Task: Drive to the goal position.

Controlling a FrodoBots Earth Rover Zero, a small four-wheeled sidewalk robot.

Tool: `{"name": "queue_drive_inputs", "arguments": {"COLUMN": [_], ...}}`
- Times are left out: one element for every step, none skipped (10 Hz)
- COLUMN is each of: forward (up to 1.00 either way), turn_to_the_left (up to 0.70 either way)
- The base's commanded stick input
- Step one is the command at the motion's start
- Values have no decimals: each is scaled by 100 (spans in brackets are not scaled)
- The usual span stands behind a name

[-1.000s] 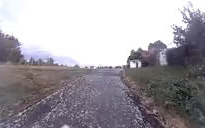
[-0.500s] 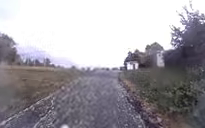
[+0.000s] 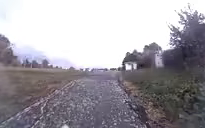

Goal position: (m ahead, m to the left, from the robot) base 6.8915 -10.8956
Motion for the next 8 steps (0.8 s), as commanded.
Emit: {"name": "queue_drive_inputs", "arguments": {"forward": [60,60,60,60,60,60,60,60], "turn_to_the_left": [0,0,0,0,0,0,0,0]}}
